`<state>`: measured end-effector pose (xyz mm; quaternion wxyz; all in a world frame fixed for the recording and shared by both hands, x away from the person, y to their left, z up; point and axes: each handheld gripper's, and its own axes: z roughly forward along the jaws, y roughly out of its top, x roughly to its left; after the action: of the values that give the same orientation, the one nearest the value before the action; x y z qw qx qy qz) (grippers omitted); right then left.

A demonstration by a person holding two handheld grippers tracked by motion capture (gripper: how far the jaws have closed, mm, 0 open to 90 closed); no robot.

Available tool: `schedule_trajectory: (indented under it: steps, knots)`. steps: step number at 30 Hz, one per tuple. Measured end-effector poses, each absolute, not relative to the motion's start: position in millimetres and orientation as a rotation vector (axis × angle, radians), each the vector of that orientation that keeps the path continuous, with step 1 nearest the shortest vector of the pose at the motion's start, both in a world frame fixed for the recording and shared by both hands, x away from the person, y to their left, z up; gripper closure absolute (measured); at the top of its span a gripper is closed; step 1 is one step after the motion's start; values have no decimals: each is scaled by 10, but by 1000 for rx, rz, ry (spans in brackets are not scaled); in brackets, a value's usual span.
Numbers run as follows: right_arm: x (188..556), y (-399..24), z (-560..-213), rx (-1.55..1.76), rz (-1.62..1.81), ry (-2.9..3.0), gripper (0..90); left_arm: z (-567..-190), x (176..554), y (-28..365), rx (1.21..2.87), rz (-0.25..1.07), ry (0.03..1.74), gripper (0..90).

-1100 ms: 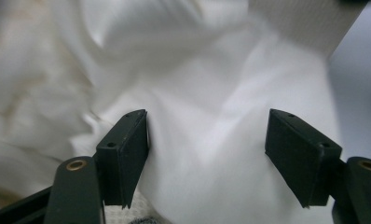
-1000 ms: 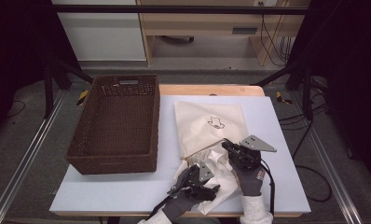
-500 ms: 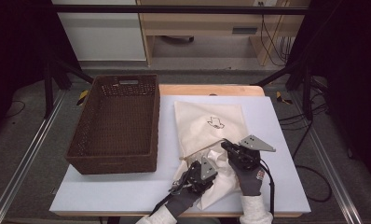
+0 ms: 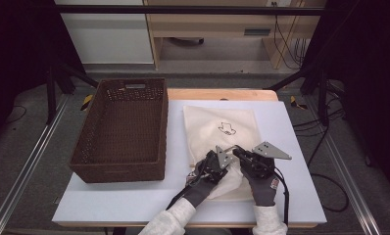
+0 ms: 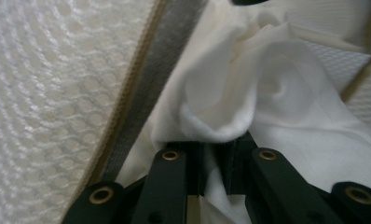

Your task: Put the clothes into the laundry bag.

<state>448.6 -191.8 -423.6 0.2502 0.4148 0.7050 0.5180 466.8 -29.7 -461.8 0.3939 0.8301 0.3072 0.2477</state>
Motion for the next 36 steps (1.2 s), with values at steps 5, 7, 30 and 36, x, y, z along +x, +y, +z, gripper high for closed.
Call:
schedule_trajectory:
  steps: [5, 7, 30, 36]
  knots:
    - [4494, -1901, -4252, 1134, 1405, 1932, 862, -4627, 4646, -240, 2062, 558, 768, 697]
    - [4501, -1901, -4263, 1137, 1406, 1936, 862, -4575, 4576, -169, 2037, 499, 762, 601]
    - [4462, -1866, -4296, 1125, 1363, 1957, 858, -4716, 4169, 876, 2146, 393, 889, 484]
    - [4459, -1844, -4321, 1120, 1348, 1965, 840, -4750, 4116, 929, 2163, 359, 861, 733]
